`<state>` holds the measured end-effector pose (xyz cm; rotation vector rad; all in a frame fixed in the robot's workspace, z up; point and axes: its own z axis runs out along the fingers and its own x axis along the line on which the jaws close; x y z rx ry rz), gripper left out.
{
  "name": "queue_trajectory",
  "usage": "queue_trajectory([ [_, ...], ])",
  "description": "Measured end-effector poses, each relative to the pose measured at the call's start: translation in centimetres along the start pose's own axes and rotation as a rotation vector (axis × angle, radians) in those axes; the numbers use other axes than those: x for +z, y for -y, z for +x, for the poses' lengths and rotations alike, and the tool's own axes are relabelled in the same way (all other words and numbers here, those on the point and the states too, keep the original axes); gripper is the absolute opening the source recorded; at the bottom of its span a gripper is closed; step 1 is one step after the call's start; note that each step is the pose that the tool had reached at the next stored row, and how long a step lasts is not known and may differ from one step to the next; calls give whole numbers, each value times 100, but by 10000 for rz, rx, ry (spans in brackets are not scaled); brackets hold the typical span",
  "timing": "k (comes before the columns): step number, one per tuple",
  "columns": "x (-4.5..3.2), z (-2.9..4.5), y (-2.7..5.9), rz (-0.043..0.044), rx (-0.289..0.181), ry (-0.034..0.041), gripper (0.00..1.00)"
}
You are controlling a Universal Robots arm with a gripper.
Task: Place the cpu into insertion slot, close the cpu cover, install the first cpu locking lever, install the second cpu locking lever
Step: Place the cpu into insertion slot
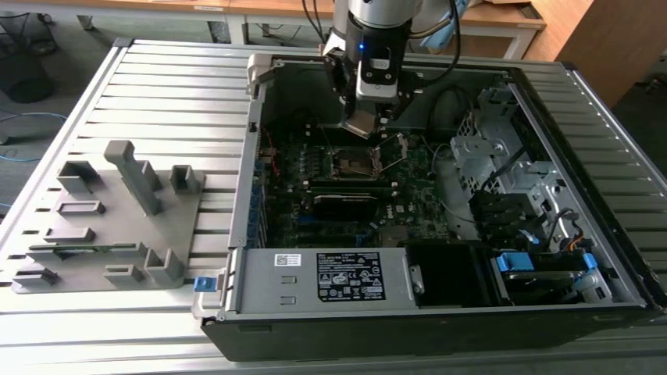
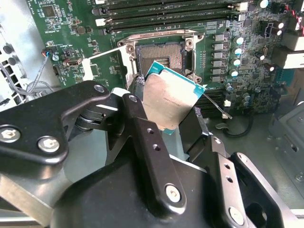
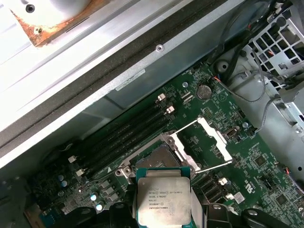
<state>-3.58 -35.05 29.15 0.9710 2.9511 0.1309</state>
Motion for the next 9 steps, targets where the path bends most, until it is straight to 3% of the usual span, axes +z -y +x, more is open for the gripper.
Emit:
queue_trajectory([
  [9, 3, 0, 0, 1, 20, 2, 54],
])
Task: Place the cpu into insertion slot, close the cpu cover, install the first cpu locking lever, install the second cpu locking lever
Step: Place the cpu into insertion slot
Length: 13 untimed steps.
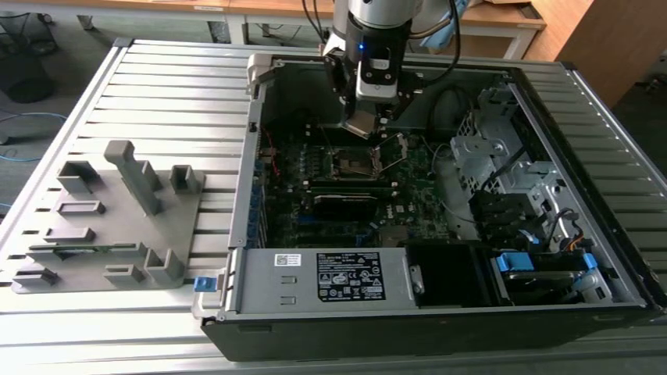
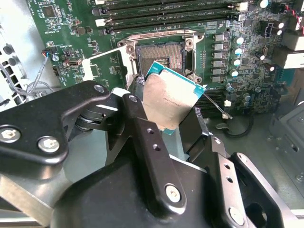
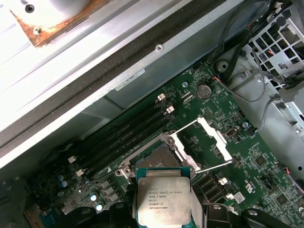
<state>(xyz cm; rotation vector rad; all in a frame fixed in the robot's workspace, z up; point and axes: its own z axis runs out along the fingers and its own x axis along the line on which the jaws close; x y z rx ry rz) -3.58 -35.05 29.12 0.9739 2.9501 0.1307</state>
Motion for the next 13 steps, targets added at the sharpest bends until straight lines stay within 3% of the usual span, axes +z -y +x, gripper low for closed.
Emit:
queue_trajectory([
  [13, 8, 0, 1, -1, 55, 5, 54],
])
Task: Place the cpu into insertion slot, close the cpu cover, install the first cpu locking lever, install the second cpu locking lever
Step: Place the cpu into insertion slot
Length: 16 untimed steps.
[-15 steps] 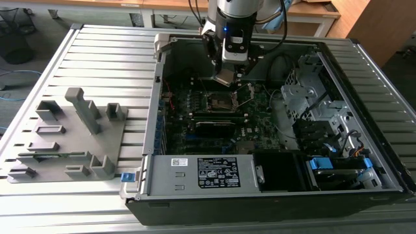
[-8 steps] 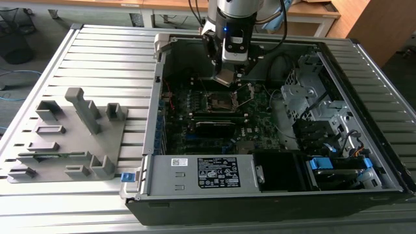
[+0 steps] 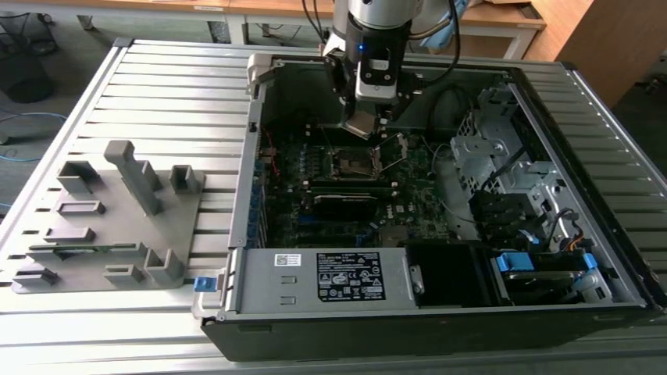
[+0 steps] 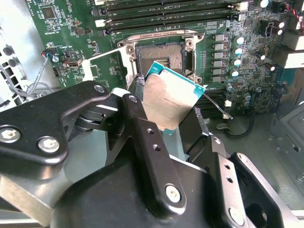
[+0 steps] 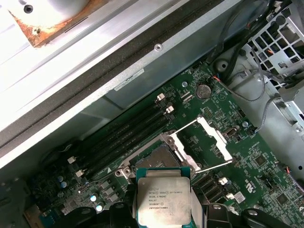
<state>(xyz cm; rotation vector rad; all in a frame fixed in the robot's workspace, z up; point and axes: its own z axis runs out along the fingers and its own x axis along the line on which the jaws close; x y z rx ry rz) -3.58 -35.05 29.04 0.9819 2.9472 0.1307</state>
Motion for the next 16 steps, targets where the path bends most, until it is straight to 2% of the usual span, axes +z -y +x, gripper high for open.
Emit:
queue_trajectory([
  [16, 19, 0, 2, 1, 86, 8, 54],
])
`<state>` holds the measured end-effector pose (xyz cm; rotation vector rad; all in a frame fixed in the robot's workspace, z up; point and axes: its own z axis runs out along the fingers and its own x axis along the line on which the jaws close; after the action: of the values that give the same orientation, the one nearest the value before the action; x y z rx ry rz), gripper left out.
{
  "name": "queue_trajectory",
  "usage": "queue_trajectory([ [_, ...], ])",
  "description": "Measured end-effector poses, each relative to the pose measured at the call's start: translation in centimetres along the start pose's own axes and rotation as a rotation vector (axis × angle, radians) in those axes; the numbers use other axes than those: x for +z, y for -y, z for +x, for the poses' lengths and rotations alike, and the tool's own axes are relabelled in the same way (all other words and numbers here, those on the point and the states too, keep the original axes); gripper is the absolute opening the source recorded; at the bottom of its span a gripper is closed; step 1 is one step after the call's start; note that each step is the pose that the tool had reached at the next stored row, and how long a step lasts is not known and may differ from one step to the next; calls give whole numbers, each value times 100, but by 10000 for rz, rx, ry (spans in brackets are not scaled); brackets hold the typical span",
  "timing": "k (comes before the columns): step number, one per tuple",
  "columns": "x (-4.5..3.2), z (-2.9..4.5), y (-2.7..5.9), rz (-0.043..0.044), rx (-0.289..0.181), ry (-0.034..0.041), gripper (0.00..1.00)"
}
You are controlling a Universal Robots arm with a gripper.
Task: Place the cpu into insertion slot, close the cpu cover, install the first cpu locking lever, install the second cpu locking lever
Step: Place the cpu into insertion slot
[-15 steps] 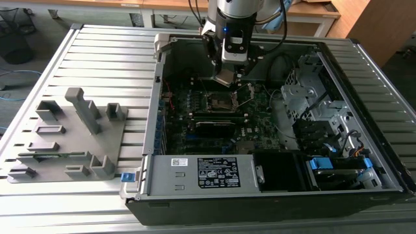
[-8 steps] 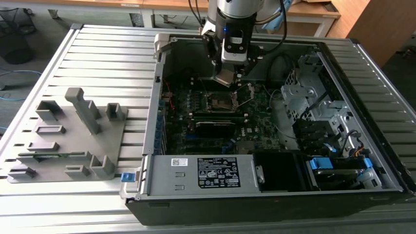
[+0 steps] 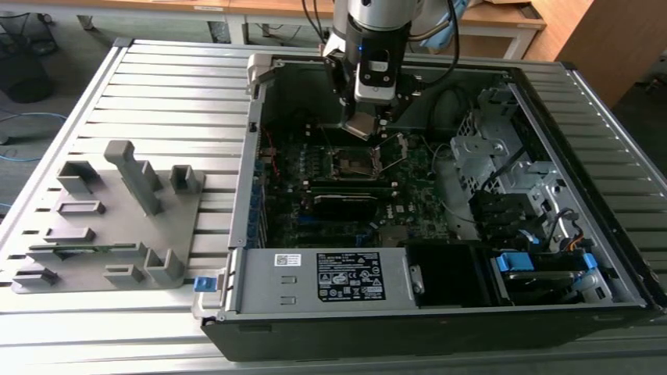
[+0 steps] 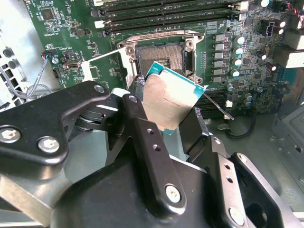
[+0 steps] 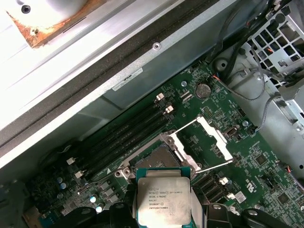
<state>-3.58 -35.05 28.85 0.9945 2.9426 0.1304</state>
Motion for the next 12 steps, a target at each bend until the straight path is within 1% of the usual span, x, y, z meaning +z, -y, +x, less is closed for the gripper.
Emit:
queue_trajectory([
  [3, 1, 0, 0, 0, 0, 0, 54],
  [5, 33, 0, 3, -1, 0, 0, 54],
  [12, 35, 0, 3, -1, 0, 0, 54],
])
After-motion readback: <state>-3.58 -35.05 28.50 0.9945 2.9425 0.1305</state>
